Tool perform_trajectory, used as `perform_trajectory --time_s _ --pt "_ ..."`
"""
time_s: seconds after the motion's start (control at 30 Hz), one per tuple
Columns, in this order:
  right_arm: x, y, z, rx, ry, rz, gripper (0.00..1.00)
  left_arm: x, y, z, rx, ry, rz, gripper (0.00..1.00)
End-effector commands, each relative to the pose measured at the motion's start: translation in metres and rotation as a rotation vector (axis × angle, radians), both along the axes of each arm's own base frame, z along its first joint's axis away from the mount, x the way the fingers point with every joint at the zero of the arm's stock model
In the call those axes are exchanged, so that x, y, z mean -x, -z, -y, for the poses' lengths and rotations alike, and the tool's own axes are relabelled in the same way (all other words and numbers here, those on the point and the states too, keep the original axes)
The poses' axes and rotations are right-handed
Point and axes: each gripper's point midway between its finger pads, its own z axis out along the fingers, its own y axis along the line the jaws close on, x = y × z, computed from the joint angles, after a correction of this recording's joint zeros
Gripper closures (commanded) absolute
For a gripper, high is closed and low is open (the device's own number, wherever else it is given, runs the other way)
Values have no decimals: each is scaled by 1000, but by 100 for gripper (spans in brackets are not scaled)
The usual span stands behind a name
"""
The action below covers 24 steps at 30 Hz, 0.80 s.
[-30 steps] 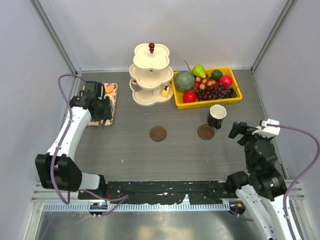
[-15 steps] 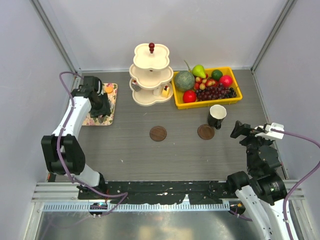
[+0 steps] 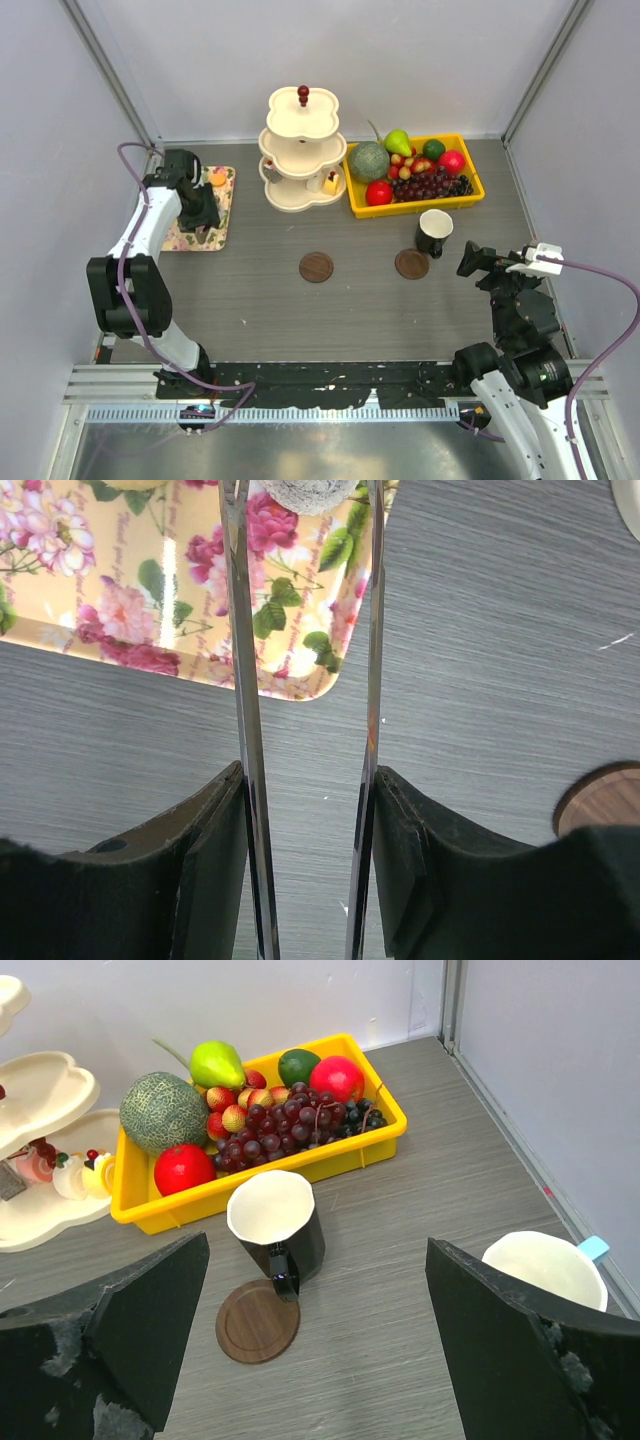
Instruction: Serve the afternoon tea
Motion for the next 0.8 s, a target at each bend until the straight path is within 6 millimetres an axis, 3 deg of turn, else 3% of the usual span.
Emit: perform_trajectory --time_s 0.0,0.27,0.7,0.77 --pt "-5 -9 -5 3 -24 31 4 -18 -10 -6 -1 -25 63 47" --pt "-4 -10 -5 2 -26 34 3 -15 1 -4 14 -19 25 47" --pt "-3 -11 -6 2 -32 39 3 -9 -1 2 40 0 -3 46" --pt "-3 -11 -6 2 -32 39 3 -9 -5 2 39 2 3 51"
